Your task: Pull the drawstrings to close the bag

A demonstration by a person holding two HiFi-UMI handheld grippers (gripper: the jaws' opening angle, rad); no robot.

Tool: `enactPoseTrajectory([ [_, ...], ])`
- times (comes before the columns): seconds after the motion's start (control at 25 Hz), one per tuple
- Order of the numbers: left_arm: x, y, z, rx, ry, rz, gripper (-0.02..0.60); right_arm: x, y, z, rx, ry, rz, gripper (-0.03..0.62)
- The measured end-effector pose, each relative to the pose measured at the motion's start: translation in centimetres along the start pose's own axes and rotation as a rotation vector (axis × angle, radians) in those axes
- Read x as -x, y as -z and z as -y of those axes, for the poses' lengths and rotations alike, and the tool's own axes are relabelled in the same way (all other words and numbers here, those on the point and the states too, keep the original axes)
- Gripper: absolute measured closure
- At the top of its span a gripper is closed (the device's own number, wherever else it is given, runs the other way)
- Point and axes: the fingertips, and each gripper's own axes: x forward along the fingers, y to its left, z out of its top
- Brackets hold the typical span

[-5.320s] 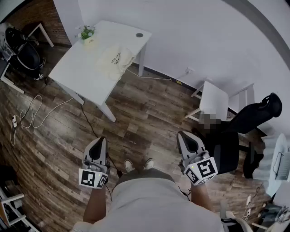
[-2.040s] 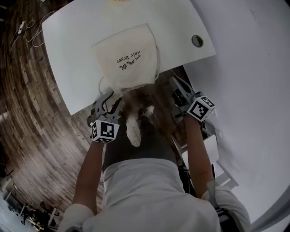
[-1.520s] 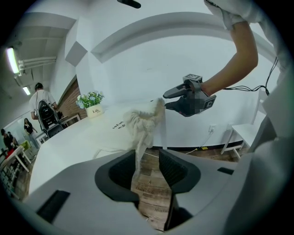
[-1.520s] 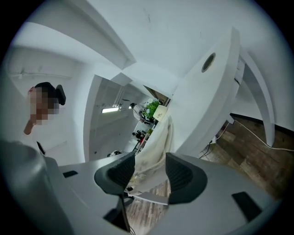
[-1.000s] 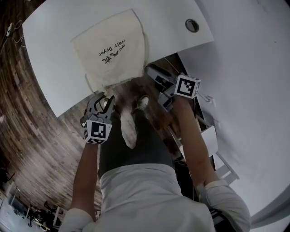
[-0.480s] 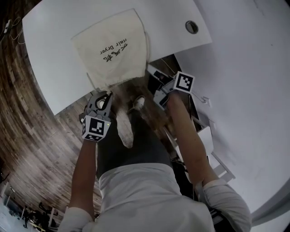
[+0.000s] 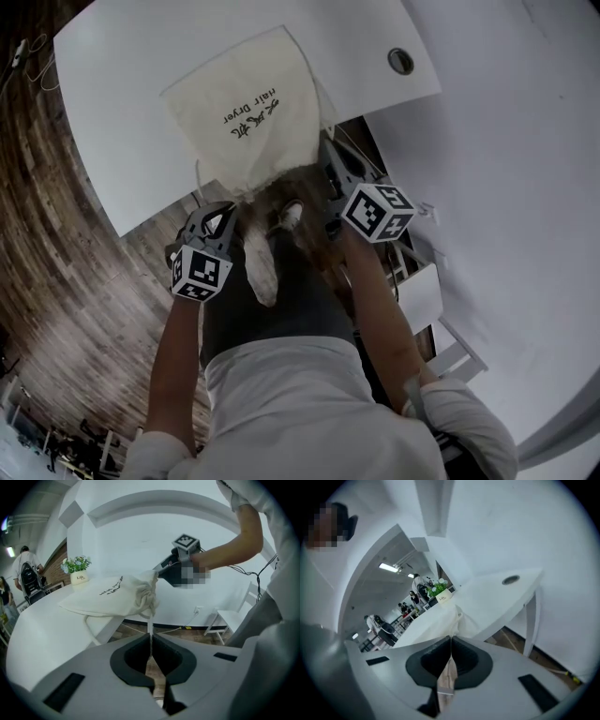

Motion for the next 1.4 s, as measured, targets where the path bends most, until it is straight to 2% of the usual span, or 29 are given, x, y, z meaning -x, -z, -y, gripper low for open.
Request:
enactPoseTrajectory([
  [0.08, 0.0, 0.0, 0.4, -0.035, 0.0, -0.056, 0.563, 0.9, -0.7, -0.4, 0.116, 0.069, 0.023, 0.556],
  [0.2, 0.5, -0.8, 0.2, -0.06, -0.043, -0.095, 0.565, 2.5, -2.2, -1.0, 0.19, 0.124, 0.079, 0.556],
  [0.32, 2.1, -2.5, -0.9, -0.059, -0.113, -0.072, 0.565, 4.2, -3.9, -1.7, 0.235, 0.154, 0.129, 0.556],
  [0.44, 4.5, -4.7, -2.2, -0.103, -0.193, -0.033, 0.565, 5.4, -5.6, -2.5, 0.303, 0.184, 0.16, 0.556],
  [0.56, 7.3, -7.4, -3.8, -0.149, -0.304, 0.017, 0.565, 7.1, -8.2, -4.4, 0.4, 0.205, 0.214, 0.556],
  [0.64, 9.4, -9.5, -4.8, -0.154, -0.364, 0.072, 0.565, 8.3, -10.3, -6.4, 0.463, 0.204, 0.265, 0.556],
  [0.88, 16.5, -16.6, -6.6, -0.174, -0.499, 0.274, 0.565, 12.5, -15.8, -12.2, 0.608, 0.173, 0.39, 0.556],
  [1.0, 19.2, -19.4, -7.3, -0.221, -0.539, 0.325, 0.565, 14.2, -17.4, -13.9, 0.648, 0.165, 0.429, 0.556],
  [1.16, 21.4, -20.9, -8.4, -0.175, -0.565, 0.394, 0.565, 16.2, -18.7, -16.0, 0.686, 0.161, 0.467, 0.556],
  [1.32, 23.4, -22.7, -9.1, -0.174, -0.61, 0.438, 0.565, 17.7, -19.8, -17.2, 0.672, 0.161, 0.501, 0.556],
  [1.4, 24.1, -23.2, -9.5, -0.111, -0.622, 0.476, 0.565, 18.6, -20.5, -17.6, 0.669, 0.157, 0.524, 0.556],
])
